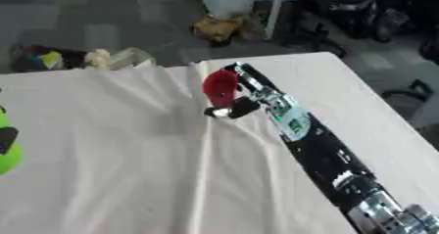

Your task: Pour the contents of one cup into another cup.

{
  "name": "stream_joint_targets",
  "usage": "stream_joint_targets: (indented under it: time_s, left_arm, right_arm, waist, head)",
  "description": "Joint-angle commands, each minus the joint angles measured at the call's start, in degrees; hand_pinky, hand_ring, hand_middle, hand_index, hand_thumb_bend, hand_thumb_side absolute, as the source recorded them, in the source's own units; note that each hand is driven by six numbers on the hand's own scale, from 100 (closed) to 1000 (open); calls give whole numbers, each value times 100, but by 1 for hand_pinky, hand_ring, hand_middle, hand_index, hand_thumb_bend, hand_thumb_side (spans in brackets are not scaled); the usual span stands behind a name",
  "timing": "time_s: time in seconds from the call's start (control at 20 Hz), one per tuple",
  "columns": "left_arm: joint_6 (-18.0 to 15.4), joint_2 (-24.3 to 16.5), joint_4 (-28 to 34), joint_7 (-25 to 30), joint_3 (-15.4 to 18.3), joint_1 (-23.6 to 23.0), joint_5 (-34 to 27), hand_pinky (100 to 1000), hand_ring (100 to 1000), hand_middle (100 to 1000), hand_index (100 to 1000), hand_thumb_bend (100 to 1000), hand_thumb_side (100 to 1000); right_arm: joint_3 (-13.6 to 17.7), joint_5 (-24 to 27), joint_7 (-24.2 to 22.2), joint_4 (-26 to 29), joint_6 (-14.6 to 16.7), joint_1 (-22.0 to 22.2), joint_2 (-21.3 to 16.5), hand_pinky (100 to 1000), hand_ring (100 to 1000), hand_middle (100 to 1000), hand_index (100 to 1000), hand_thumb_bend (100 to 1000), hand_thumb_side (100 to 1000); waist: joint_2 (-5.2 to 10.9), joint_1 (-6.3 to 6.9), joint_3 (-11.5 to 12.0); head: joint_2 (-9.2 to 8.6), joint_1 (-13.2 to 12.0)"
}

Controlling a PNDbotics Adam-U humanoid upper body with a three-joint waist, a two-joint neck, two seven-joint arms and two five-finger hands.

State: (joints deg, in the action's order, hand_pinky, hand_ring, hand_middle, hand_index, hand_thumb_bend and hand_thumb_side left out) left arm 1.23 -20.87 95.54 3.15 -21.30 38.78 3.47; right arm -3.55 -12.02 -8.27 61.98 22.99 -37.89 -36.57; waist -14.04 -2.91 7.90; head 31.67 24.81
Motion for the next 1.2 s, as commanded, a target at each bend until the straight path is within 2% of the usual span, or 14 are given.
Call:
stream_joint_targets:
  time_s: [0.05,0.55,1.2]
  left_arm:
    - [-26,-150,137,-3,-4,12,19,448,386,552,759,100,302]
    - [-99,-140,-217,99,-168,-251,457,448,381,547,735,100,297]
    - [-460,102,-761,327,-427,14,1024,449,385,549,734,100,271]
  right_arm:
    - [82,-19,-2,195,28,-133,-382,504,806,108,401,517,144]
    - [55,-120,-44,344,65,-254,-517,510,799,110,405,490,169]
    - [-428,-470,-577,451,226,-1129,87,520,789,112,416,428,208]
  waist:
    - [139,-11,13]
    - [187,-83,18]
    - [270,-201,-103]
  head:
    - [-14,-12]
    - [-13,-18]
    - [93,-12]
